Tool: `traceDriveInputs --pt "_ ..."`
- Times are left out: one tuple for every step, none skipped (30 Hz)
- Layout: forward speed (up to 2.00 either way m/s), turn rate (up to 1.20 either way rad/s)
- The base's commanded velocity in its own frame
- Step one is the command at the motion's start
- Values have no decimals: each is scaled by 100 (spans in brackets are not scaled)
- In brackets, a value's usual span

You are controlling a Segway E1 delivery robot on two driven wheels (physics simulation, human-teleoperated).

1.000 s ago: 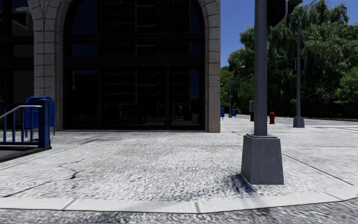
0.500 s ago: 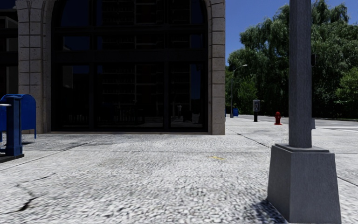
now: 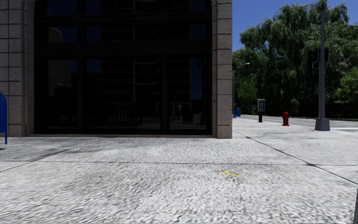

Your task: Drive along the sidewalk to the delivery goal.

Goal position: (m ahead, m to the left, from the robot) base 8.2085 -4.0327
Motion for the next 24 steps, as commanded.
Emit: traceDriveInputs --pt "154 -26" --pt "153 -27" --pt "153 -27" --pt "153 -27" --pt "153 -27" --pt "153 -27" --pt "153 -27" --pt "153 -27" --pt "150 -31" --pt "150 -31" --pt "148 -41" --pt "142 -57" --pt "136 -62" --pt "136 -62" --pt "134 -64" --pt "133 -64" --pt "133 -64" --pt "133 -64" --pt "133 -64" --pt "133 -64" --pt "133 -64" --pt "133 -64" --pt "133 -64" --pt "133 -64"
